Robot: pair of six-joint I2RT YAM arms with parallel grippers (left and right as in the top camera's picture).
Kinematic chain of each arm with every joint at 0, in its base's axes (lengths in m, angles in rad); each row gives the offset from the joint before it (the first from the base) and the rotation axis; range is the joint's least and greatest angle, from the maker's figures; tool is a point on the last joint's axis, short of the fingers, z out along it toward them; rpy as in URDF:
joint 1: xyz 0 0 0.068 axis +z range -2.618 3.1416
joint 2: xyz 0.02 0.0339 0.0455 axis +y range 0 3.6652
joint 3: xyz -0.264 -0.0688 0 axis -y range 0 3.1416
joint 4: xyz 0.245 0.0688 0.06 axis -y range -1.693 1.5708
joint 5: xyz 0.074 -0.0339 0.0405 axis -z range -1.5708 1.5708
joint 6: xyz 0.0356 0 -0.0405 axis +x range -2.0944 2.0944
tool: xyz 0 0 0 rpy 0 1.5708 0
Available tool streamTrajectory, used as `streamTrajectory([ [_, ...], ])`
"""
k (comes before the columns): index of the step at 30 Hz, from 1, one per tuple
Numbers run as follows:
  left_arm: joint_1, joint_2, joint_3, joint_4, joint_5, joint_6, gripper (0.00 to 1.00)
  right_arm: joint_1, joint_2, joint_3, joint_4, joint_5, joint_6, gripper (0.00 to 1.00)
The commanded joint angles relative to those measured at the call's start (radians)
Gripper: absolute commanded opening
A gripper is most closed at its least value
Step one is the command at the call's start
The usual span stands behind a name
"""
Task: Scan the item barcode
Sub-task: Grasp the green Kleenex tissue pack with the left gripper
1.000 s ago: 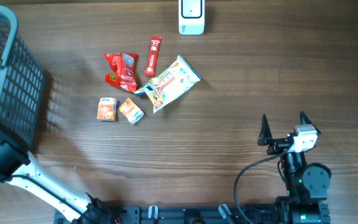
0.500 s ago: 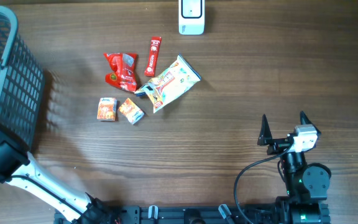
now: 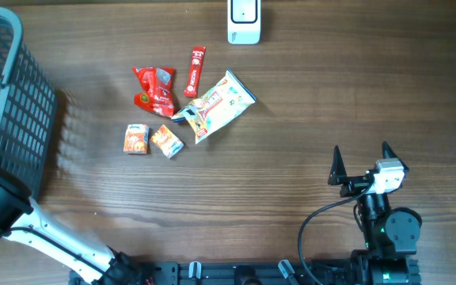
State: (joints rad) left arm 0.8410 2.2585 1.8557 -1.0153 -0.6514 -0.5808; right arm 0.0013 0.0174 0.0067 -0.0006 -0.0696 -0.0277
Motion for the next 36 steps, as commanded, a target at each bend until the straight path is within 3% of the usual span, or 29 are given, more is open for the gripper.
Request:
streamTrajectory([
  [1, 0.005, 0.014, -0.013, 0.018, 0.038, 0.005, 0.68, 0.004, -0.007, -0.002, 0.002, 0.014, 0.008, 1.00],
  [12, 0.005, 0.014, -0.132, 0.124, 0.033, 0.020, 0.66, 0.004, -0.007, -0.002, 0.002, 0.014, 0.008, 0.99],
  [20, 0.005, 0.014, -0.132, 0.145, -0.058, 0.028, 0.66, 0.004, -0.007, -0.002, 0.002, 0.014, 0.008, 1.00],
  [22, 0.006, 0.014, -0.132, 0.145, -0.060, 0.027, 0.60, 0.004, -0.007, -0.002, 0.002, 0.014, 0.008, 1.00],
  [24, 0.006, 0.014, -0.132, 0.146, -0.060, 0.027, 0.34, 0.004, -0.007, -0.002, 0.002, 0.014, 0.008, 1.00],
  [28, 0.006, 0.014, -0.132, 0.144, -0.060, 0.028, 0.09, 0.004, -0.007, -0.002, 0.002, 0.014, 0.008, 1.00],
  [30, 0.006, 0.014, -0.132, 0.142, -0.060, 0.028, 0.04, 0.004, -0.007, -0.002, 0.002, 0.014, 0.008, 1.00],
  [36, 0.005, 0.014, -0.132, 0.124, -0.060, 0.056, 0.04, 0.004, -0.007, -0.002, 0.002, 0.014, 0.008, 1.00],
])
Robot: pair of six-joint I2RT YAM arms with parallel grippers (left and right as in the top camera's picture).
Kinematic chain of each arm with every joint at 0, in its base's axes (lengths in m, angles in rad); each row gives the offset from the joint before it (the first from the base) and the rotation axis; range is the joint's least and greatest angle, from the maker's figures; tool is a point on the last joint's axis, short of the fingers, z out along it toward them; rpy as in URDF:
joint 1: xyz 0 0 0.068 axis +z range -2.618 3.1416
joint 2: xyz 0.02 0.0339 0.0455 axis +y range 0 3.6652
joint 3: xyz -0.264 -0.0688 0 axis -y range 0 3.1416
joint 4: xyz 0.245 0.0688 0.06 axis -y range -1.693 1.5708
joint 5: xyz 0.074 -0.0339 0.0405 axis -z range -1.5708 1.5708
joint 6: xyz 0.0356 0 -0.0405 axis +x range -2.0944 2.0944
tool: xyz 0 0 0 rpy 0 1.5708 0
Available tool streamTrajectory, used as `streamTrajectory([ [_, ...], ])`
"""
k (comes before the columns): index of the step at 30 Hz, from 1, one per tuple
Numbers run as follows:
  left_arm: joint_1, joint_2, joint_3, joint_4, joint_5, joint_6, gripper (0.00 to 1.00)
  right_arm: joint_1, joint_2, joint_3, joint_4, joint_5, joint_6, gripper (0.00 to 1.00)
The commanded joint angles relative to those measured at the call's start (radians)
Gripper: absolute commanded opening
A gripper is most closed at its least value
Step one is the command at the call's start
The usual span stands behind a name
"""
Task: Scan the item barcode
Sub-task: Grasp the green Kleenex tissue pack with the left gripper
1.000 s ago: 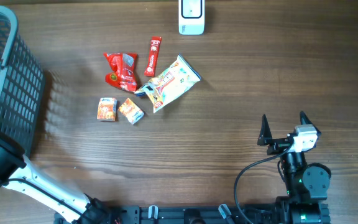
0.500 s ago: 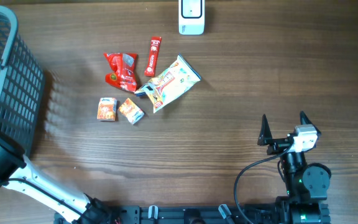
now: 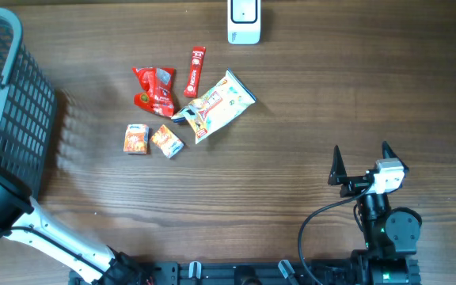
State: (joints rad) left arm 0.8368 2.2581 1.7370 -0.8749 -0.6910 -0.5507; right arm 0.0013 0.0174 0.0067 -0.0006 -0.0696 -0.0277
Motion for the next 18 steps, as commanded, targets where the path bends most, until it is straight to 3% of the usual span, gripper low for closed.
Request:
streamTrajectory([
  [1, 0.007, 0.014, -0.013, -0.021, -0.021, 0.035, 0.04, 0.004, -0.007, -0.002, 0.002, 0.014, 0.008, 1.00],
  [9, -0.043, -0.027, -0.013, -0.079, -0.017, 0.046, 0.04, 0.004, -0.007, -0.002, 0.002, 0.014, 0.008, 1.00],
  [18, -0.126, -0.195, -0.013, -0.076, 0.026, 0.046, 0.04, 0.004, -0.007, -0.002, 0.002, 0.014, 0.008, 1.00],
])
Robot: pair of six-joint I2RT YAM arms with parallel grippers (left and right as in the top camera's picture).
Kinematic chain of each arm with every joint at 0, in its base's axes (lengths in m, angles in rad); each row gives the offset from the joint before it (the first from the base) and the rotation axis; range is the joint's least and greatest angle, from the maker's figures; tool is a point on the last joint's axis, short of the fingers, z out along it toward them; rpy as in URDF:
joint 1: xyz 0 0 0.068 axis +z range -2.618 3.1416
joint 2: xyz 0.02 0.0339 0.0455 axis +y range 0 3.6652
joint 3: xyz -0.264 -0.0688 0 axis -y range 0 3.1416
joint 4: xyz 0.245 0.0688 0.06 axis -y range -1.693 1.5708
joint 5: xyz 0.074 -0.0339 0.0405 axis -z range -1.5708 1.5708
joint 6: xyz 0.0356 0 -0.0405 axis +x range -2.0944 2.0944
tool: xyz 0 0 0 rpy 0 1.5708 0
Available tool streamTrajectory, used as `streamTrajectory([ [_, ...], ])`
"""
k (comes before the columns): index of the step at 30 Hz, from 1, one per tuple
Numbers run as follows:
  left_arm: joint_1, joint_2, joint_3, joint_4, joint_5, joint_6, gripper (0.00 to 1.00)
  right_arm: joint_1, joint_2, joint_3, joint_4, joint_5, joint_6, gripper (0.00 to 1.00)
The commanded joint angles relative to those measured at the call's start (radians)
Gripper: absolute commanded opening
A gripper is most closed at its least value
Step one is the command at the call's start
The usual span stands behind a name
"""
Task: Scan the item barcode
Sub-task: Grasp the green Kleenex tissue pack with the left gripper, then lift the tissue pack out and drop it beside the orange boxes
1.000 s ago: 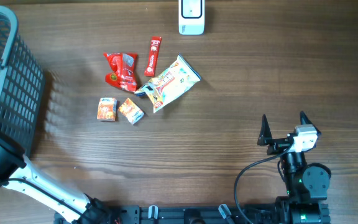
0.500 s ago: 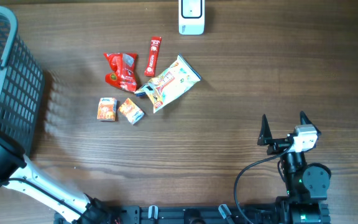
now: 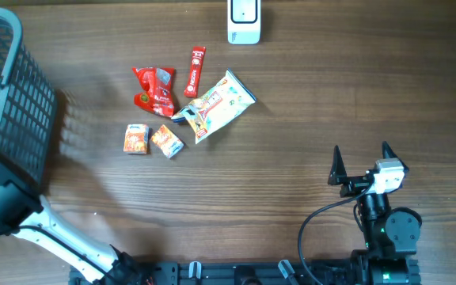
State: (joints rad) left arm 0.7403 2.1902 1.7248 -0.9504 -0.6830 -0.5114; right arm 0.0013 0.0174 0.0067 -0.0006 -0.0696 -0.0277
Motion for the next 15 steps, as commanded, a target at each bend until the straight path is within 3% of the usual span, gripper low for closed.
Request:
streamTrajectory([
  [1, -0.036, -0.147, 0.000, 0.000, 0.017, 0.006, 0.04, 0.004, -0.007, -0.002, 0.002, 0.014, 0.008, 1.00],
  [8, -0.071, -0.291, 0.000, 0.002, 0.028, -0.002, 0.04, 0.004, -0.007, -0.002, 0.002, 0.014, 0.008, 1.00],
  [15, -0.089, -0.489, 0.000, 0.044, 0.256, -0.002, 0.04, 0.004, -0.007, -0.002, 0.002, 0.014, 0.008, 1.00],
])
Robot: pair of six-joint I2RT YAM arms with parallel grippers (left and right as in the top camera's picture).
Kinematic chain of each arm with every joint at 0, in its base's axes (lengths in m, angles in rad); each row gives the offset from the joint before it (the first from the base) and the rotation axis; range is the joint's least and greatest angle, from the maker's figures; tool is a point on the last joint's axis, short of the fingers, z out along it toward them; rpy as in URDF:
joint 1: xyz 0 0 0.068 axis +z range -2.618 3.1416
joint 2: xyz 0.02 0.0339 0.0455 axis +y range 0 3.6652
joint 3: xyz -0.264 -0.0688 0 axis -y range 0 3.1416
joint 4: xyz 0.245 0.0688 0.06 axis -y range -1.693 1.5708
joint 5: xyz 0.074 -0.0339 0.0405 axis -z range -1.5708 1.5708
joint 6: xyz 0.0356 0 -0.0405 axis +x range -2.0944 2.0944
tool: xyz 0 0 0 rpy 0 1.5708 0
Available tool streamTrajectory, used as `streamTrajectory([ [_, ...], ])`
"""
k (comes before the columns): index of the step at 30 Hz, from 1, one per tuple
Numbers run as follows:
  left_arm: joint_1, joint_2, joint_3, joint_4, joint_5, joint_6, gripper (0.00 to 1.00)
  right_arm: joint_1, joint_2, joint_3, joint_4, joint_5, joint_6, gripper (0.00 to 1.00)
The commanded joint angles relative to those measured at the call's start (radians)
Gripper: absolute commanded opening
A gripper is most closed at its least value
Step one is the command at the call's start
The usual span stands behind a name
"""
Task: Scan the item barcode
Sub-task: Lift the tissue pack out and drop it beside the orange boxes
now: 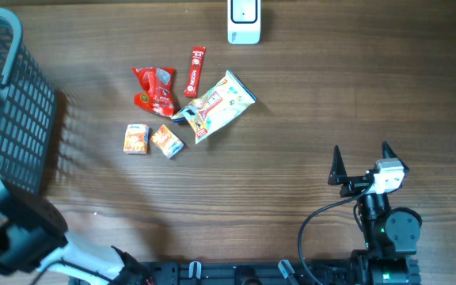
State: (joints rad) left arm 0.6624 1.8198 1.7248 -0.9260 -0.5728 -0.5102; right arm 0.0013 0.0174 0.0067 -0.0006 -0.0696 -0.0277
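Several snack items lie in a loose cluster at the upper left of the table: a red crinkled packet (154,89), a thin red stick pack (195,70), a white and yellow pouch (216,105) and two small orange boxes (136,138) (167,141). A white barcode scanner (244,20) stands at the far edge. My right gripper (361,152) rests open and empty at the lower right, well away from the items. Only a bulky part of my left arm (14,233) shows at the lower left corner; its fingers are out of view.
A dark grey mesh basket (10,103) takes up the left edge of the table. The right arm's black cable (315,222) curls near the front edge.
The left arm's bulky link has dropped lower in the overhead view, toward the front left corner. The items, the scanner and the right gripper have not moved.
At every earlier moment the items lay in the same cluster and my right gripper stayed open at the lower right. Only the left arm shifted by the basket, its visible link standing a little lower at each moment than at the one before.
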Motion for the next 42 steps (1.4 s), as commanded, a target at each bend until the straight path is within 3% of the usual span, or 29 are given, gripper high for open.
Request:
streamTrajectory([
  [1, -0.012, -0.150, 0.000, 0.026, 0.180, -0.003, 0.04, 0.004, -0.007, -0.002, 0.002, 0.014, 0.008, 1.00],
  [10, -0.066, -0.413, 0.000, 0.049, 0.468, -0.082, 0.04, 0.004, -0.007, -0.002, 0.002, 0.014, 0.008, 1.00],
  [17, -0.244, -0.524, -0.001, -0.037, 0.794, -0.080, 0.04, 0.004, -0.007, -0.002, 0.002, 0.014, 0.008, 1.00],
  [21, -0.459, -0.491, -0.021, -0.149, 0.804, -0.060, 0.04, 0.004, -0.007, -0.002, 0.002, 0.014, 0.008, 1.00],
  [29, -0.765, -0.312, -0.170, -0.135, 0.750, -0.018, 0.04, 0.004, -0.007, -0.002, 0.002, 0.014, 0.008, 1.00],
  [42, -0.901, 0.066, -0.203, -0.111, 0.710, -0.018, 0.04, 0.004, -0.007, -0.002, 0.002, 0.014, 0.008, 1.00],
])
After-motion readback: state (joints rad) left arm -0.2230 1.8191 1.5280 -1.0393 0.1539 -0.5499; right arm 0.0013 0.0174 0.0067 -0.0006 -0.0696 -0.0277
